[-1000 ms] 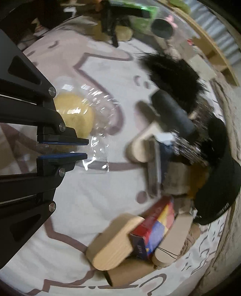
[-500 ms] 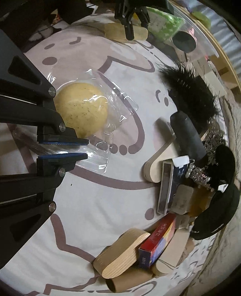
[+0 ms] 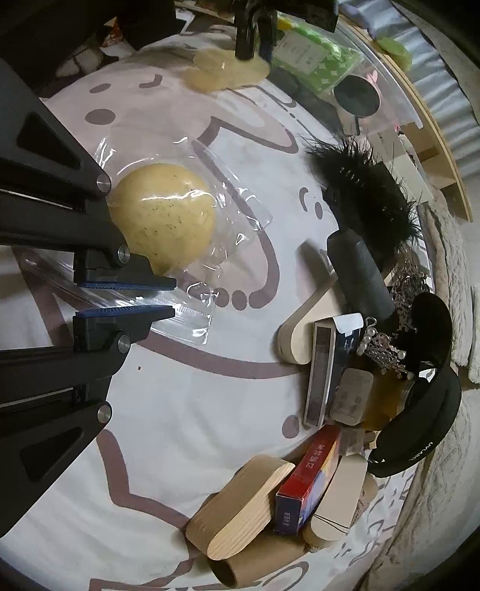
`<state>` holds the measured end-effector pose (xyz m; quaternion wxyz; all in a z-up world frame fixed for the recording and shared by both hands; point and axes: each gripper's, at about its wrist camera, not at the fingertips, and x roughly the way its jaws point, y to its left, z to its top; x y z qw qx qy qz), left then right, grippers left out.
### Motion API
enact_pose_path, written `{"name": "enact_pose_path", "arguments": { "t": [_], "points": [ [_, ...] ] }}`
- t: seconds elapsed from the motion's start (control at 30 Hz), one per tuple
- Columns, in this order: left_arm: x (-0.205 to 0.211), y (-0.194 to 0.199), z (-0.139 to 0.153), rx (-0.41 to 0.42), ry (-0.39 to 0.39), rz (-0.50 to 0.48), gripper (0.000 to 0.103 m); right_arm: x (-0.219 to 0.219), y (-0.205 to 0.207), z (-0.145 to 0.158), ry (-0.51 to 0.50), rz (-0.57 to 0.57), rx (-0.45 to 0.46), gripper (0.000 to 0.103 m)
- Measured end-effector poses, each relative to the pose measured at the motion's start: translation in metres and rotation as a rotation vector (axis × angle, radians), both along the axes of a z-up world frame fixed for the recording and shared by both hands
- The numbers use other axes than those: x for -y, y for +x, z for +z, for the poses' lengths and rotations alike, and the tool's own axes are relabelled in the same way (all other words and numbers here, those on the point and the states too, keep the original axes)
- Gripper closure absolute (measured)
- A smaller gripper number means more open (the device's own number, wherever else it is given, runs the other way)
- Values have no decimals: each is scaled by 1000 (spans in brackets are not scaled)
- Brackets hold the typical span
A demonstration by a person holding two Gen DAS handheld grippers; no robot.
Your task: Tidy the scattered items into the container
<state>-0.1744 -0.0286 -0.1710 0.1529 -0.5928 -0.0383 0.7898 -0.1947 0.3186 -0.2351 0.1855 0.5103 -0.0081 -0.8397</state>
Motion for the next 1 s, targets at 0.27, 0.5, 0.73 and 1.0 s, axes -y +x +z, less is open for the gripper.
{"name": "enact_pose_path", "arguments": {
  "t": [0.27,0.5,0.73,1.0],
  "points": [
    [-38,0,25,-88,-13,-65,4,-1,2,1,-3,4,-8,95],
    [-72,17,40,-294,-221,-283,4,-8,2,-1,-55,-1,-1,95],
    [-59,-9,20,-206,-118,-205,4,-8,-2,-3,-77,-12,5,95],
    [-48,-42,-1,-158,-138,-132,4,-3,-3,0,-33,4,3,95]
  ]
}}
